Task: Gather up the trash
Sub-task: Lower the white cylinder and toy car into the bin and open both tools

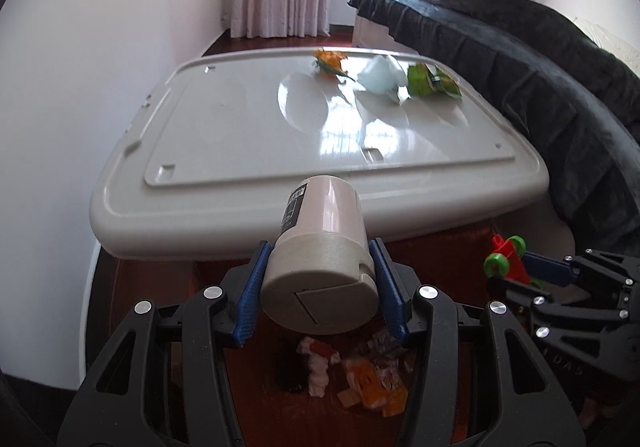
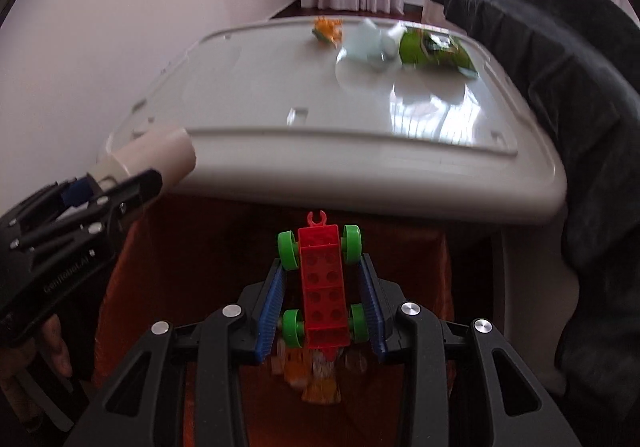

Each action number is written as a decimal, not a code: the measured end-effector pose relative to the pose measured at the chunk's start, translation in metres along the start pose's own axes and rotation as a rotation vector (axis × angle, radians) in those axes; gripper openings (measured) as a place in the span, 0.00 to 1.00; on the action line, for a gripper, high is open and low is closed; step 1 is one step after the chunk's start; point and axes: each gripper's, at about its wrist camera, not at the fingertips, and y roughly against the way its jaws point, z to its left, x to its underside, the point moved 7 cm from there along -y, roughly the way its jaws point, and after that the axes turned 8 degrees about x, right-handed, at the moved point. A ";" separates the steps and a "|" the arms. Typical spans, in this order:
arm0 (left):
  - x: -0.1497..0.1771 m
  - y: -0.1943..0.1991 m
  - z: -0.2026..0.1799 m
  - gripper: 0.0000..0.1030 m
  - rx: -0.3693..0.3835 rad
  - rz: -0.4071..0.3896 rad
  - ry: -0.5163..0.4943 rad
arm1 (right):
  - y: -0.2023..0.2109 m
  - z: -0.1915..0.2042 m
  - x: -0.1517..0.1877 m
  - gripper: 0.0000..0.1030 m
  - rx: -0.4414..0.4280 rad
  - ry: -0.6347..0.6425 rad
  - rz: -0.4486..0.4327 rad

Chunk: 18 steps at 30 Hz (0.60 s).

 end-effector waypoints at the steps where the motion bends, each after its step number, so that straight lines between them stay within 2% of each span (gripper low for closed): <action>1: 0.004 -0.001 -0.001 0.48 0.000 0.008 -0.001 | -0.001 0.002 0.006 0.36 -0.001 -0.004 0.009; 6: 0.025 0.001 -0.001 0.48 -0.002 0.043 0.006 | -0.002 0.006 0.012 0.36 0.000 -0.012 0.026; 15: 0.033 0.001 0.001 0.48 -0.001 0.059 0.024 | -0.009 0.010 0.018 0.36 0.016 0.008 0.051; 17: 0.033 0.002 0.001 0.48 -0.001 0.059 0.031 | -0.011 0.011 0.020 0.43 0.027 0.016 0.063; 18: 0.033 0.002 0.001 0.48 -0.001 0.061 0.038 | -0.010 0.010 0.019 0.57 0.039 0.011 0.054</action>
